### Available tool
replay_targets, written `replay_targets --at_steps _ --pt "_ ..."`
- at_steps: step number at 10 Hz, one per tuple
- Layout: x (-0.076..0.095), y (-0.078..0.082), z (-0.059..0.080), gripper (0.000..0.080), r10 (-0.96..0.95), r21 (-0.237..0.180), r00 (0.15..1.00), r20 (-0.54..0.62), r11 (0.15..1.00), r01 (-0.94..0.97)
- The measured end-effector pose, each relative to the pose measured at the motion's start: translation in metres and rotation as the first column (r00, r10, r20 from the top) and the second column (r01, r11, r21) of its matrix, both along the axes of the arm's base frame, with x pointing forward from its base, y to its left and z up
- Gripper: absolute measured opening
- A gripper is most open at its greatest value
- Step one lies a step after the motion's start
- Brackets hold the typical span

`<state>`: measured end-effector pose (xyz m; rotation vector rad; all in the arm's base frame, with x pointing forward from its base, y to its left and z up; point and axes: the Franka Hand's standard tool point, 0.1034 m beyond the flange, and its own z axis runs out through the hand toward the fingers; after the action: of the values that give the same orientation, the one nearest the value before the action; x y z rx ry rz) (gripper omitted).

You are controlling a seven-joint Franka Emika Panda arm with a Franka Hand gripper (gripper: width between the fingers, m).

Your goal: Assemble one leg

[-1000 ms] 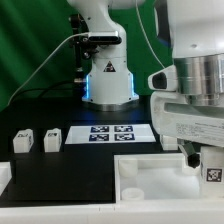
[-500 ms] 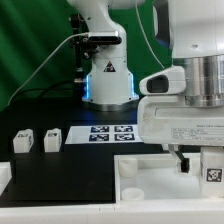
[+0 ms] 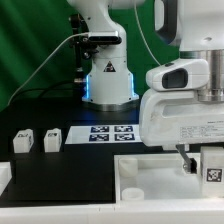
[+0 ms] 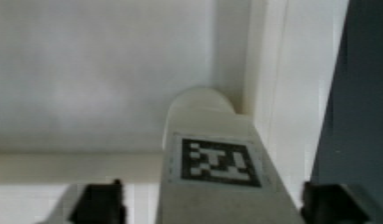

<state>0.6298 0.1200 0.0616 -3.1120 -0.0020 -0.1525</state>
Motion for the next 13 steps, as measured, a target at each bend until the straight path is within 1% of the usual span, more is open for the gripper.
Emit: replay_targets --at_steps 1,2,4,6,7,9,10,12,13 --pt "-0.0002 0.0008 -0.0002 0.0416 -0.111 0.015 0.994 -0.005 0.994 0.111" --pt "-0.0002 0.0006 -0.0002 0.0291 -0.227 0.026 0.974 -0.010 0.974 0.227" --pt "-0.0001 0.0001 -0.0002 0.0291 -0.411 0.043 0.911 -0.022 0.910 0.411" --pt "0.0003 -0.0009 0.0000 0.0291 -0.597 0.062 0.801 -0.042 0.799 0.598" --pt "0.0014 -0.0023 0.0000 0.0291 -0.740 0.073 0.668 -0.072 0.664 0.744" --pt "0.0004 -0.0013 -0.0008 0.0292 -0.896 0.086 0.424 -0.133 0.415 0.906" --pt "0.0002 0.0011 -0.0013 0.0292 -0.956 0.086 0.242 -0.167 0.230 0.969" --pt "0.0019 0.0032 -0.0015 0.0293 -0.972 0.075 -0.070 -0.224 -0.089 0.993" --pt "0.0024 0.0024 -0.0016 0.0293 -0.958 0.069 -0.154 -0.241 -0.175 0.982"
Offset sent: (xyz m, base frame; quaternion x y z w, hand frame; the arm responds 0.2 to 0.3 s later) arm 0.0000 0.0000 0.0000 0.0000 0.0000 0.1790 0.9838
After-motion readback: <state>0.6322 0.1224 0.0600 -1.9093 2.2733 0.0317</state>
